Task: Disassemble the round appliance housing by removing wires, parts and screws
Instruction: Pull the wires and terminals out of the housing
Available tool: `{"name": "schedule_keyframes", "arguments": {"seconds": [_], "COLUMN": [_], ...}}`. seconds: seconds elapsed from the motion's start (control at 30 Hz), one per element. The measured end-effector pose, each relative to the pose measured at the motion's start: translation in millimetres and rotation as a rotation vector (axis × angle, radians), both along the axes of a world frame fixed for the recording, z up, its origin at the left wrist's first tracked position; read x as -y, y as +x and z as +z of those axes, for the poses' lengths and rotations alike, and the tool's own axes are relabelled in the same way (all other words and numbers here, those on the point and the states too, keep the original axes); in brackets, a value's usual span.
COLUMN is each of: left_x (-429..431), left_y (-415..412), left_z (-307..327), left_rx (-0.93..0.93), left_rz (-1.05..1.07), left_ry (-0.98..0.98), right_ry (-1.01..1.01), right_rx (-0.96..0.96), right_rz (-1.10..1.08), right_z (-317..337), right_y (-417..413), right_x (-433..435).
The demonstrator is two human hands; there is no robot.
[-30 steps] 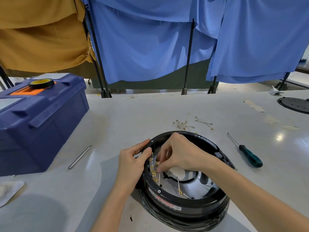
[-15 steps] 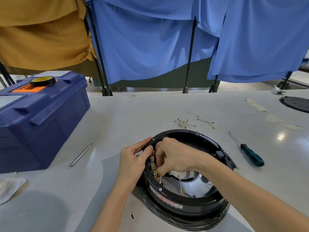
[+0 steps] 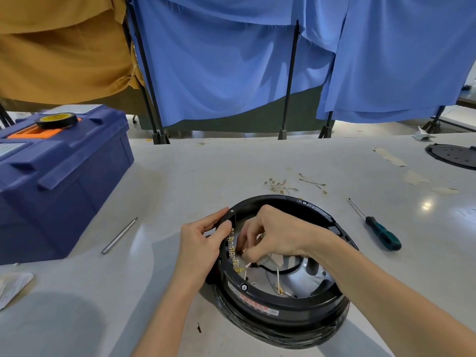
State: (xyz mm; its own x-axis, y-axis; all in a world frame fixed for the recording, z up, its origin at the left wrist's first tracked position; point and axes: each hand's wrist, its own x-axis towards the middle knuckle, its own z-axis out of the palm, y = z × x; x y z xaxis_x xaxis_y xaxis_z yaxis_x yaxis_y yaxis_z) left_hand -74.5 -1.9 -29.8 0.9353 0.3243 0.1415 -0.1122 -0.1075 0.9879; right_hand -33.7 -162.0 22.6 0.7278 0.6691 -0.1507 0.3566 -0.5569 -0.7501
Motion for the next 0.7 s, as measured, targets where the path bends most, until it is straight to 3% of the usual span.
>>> {"name": "schedule_keyframes", "arguments": {"seconds": [0.43,0.57,0.7], "left_x": [-0.1,-1.1,-1.1], "left_y": [-0.2,0.4,1.6], "left_z": [-0.7,-1.8,-3.3], "left_rx": [-0.006,0.019,0.022], "left_rz": [-0.002,-0.008,-0.004], "left_ry": [0.001,0.011,0.011], "right_ry": [0.051,-0.023,-0.088], "right_rx": [0.184,0.14,0.224], "right_rz": [-0.151,0.01,0.077], "right_z": [4.0,13.0,9.4], "right_y": [-9.8,-13.2,-20.6], "right_x": [-0.2,3.9,-2.2]}}
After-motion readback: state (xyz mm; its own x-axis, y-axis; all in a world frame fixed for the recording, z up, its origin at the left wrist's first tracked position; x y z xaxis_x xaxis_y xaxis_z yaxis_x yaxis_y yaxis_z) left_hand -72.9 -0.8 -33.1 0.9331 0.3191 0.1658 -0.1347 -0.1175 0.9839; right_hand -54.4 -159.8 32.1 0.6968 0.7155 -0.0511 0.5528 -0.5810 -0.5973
